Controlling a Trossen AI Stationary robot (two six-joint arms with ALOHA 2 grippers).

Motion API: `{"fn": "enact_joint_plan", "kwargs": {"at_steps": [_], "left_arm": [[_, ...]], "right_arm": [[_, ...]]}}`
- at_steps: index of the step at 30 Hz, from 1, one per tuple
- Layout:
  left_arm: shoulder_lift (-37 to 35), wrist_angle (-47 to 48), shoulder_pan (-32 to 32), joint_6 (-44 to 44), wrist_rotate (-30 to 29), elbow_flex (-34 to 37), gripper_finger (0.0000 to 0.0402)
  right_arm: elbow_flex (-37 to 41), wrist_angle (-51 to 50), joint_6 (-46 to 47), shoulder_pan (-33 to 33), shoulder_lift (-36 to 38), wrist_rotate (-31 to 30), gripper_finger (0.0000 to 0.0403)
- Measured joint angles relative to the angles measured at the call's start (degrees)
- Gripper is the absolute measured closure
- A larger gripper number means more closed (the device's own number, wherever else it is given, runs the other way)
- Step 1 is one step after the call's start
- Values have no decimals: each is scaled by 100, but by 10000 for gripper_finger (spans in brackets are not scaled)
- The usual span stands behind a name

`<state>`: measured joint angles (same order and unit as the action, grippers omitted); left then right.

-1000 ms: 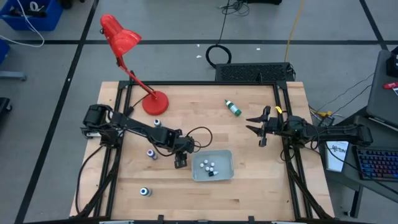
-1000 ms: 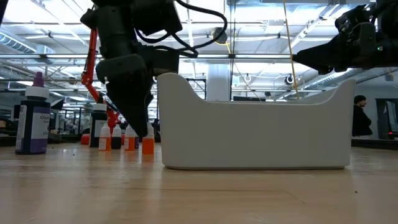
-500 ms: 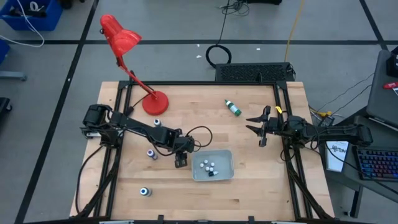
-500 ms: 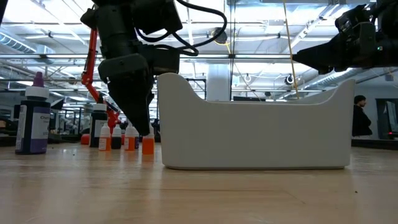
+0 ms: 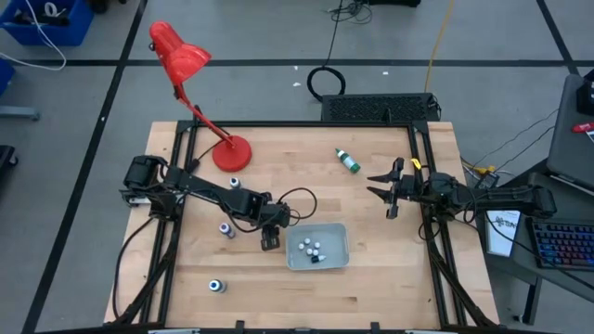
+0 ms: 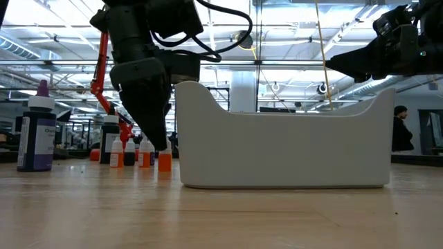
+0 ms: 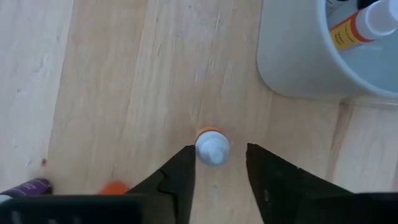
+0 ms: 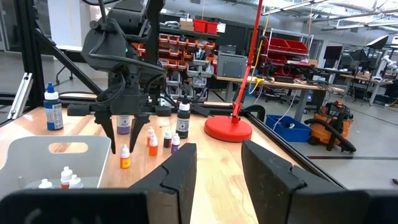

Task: Pick & Place food coloring
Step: Put the small orange food coloring bottle into the gray bin

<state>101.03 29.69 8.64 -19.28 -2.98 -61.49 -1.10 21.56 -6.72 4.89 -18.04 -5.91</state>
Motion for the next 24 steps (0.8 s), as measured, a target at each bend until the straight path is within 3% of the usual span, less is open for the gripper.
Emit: {"fn": "enact_joint_plan", "kwargs": {"at_steps": [5, 11, 24], "left_arm": [[0, -15, 0, -114, 0, 0, 301], [0, -244, 0, -226, -2, 0, 322], [0, -280, 0, -527, -285, 0, 278]], "right_arm": [[0, 0, 2, 0, -1, 0, 287], [0, 0, 2, 1, -1, 0, 287], [0, 0, 2, 2, -1, 0, 287]]}}
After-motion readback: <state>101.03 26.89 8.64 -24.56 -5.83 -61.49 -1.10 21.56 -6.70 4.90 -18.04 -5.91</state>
